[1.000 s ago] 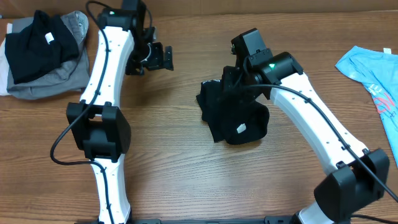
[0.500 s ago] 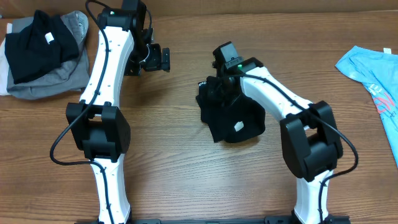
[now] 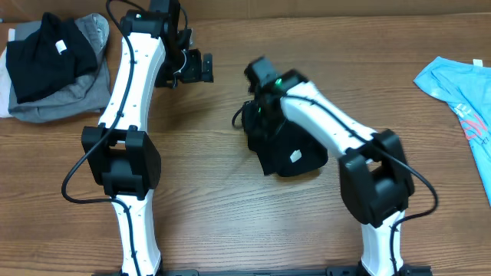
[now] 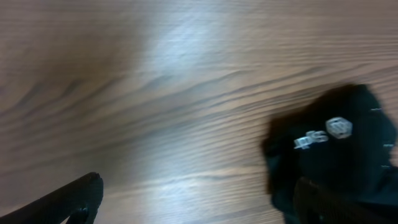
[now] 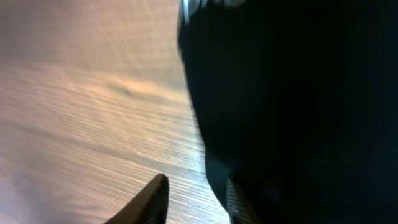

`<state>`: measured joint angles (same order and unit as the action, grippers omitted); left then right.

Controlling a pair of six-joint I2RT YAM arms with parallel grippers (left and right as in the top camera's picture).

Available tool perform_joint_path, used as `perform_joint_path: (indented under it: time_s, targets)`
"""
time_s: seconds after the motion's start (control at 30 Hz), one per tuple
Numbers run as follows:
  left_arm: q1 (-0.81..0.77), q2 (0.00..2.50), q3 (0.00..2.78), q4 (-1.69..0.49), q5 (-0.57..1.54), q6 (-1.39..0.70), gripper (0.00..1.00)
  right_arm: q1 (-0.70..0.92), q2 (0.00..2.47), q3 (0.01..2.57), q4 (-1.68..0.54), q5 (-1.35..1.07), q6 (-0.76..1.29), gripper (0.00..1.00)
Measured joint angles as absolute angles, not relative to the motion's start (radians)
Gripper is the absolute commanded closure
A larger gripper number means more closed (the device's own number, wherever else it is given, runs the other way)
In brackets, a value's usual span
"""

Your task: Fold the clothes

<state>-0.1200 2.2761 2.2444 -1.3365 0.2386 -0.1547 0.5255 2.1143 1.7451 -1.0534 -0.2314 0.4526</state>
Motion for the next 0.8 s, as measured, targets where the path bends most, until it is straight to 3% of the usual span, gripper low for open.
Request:
perform_joint_path:
  time_s: [0.13, 0.2, 0.4, 0.63, 0.8]
  targets:
    - [-0.12, 2.276, 2.244, -1.26, 0.321, -0.133, 0.0, 0.4, 2.041, 1.974, -1.219, -0.185, 0.456, 0.0]
    - [-0.121, 2.276, 2.244, -1.211, 0.375, -0.109, 0.0, 0.26, 1.955, 2.109, -1.295, -0.168, 0.458, 0.0]
    - [-0.163, 2.307, 2.244, -1.063, 0.518, -0.042, 0.0, -0.046, 1.789, 2.255, -1.456, -0.173, 0.463, 0.0]
    - [-0.291, 2.453, 2.244, -0.885, 0.587, 0.024, 0.0, -0.084, 1.802, 2.24, -1.655, -0.219, 0.415, 0.0]
    - [-0.345, 2.527, 2.243, -0.901, 0.63, 0.038, 0.0, -0.083, 1.817, 2.231, -1.688, -0.226, 0.375, 0.0]
